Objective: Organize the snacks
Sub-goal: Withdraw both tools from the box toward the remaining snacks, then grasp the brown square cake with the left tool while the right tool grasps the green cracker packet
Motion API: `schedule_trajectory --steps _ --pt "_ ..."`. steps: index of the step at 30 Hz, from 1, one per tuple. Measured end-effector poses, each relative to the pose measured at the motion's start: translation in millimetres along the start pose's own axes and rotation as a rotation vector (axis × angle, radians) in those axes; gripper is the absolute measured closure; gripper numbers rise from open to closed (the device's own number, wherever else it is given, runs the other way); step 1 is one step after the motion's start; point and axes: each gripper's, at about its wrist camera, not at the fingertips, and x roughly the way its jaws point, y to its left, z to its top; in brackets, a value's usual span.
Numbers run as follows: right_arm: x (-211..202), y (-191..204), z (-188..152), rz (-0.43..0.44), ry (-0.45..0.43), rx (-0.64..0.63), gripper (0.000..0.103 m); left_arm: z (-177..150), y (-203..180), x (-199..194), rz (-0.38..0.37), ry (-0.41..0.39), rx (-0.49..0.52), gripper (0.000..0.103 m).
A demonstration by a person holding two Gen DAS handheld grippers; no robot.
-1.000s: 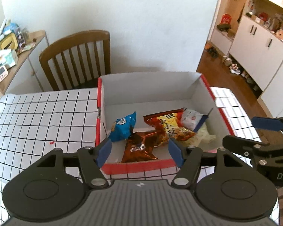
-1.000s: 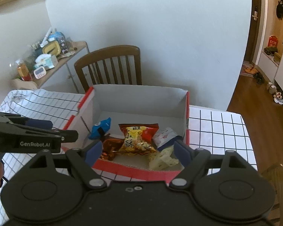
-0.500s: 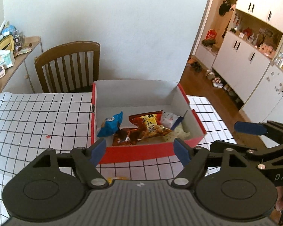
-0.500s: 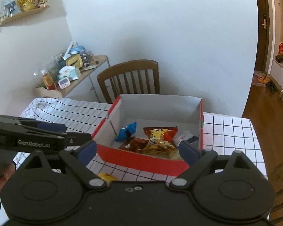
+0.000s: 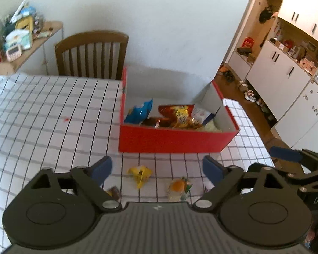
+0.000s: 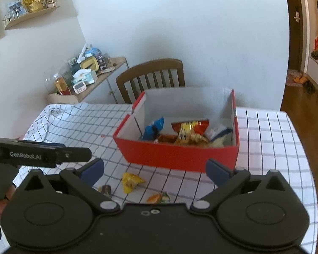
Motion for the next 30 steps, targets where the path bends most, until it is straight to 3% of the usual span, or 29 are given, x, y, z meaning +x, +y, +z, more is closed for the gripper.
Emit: schedule_trajectory --steps 4,16,30 --pt "5.6 1.7 -23.8 0.005 0.026 0.004 0.0 -16.8 10.4 10.0 0.021 0.037 -0.029 0.0" --pt "47.3 3.4 -86.4 -0.08 0.195 0.029 0.0 -43.8 30.9 59.3 0.185 0.146 -0.059 0.0" --pt "87.0 12.3 -124.7 -0.157 0.312 -0.026 0.008 -51.6 53.9 116.7 0.331 0.229 -0.13 0.001"
